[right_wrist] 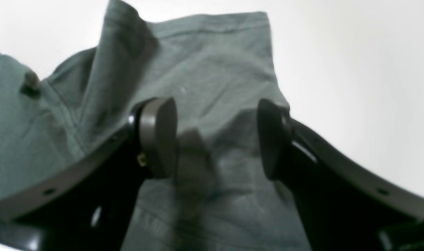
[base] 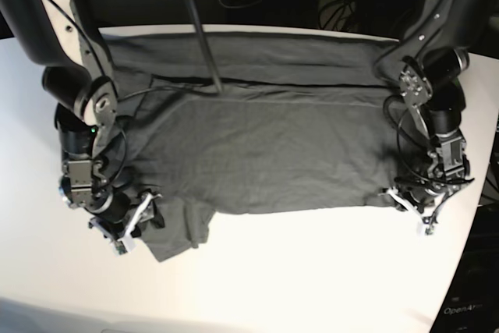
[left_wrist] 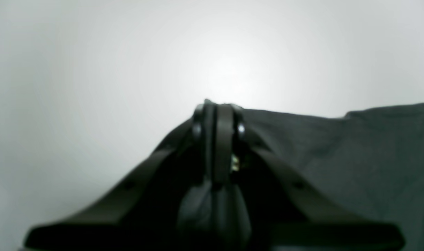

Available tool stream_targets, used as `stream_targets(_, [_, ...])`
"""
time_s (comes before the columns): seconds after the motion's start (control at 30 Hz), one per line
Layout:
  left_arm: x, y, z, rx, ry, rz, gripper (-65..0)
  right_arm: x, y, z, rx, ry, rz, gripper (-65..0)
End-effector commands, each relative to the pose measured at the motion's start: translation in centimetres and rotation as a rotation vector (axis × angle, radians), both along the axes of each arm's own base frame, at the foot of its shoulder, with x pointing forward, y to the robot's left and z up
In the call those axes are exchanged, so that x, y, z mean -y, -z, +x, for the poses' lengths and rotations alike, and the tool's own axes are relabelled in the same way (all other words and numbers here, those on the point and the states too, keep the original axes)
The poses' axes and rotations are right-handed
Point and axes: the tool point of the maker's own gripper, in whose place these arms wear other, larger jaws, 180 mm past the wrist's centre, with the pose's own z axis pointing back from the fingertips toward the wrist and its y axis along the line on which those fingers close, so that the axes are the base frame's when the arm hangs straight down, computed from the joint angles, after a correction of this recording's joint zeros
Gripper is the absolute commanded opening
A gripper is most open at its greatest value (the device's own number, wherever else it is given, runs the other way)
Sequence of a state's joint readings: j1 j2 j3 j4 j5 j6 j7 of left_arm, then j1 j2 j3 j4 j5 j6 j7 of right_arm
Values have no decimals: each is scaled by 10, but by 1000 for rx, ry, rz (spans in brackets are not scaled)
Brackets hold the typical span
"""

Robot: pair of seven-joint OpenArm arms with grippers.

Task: Fold the T-shirt properly
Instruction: 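Position both grippers at the hem corners and close on the fabric, then adjust the right gripper's grasp on the hem corner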

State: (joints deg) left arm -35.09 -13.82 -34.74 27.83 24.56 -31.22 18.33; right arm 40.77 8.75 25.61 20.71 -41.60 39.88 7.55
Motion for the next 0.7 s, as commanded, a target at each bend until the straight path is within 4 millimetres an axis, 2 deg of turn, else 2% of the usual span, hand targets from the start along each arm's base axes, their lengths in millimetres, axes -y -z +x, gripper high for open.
stream_targets(0.0, [6, 13, -13, -90, 31, 10, -625, 17, -34, 24, 91, 24, -3, -284])
stream_targets(0.2, [6, 13, -13, -90, 31, 10, -625, 43, -42, 25, 103, 55, -30, -284])
stream_targets(0.47, [7, 13, -12, -90, 32, 8, -625, 44, -39, 23, 101, 53, -31, -283])
stream_targets(0.53, [7, 13, -12, -90, 32, 8, -625, 41, -43, 25, 123, 52, -15, -283])
stream_targets(0.67, [7, 14, -13, -92, 32, 8, -625, 35, -35, 21, 101, 45, 11, -283])
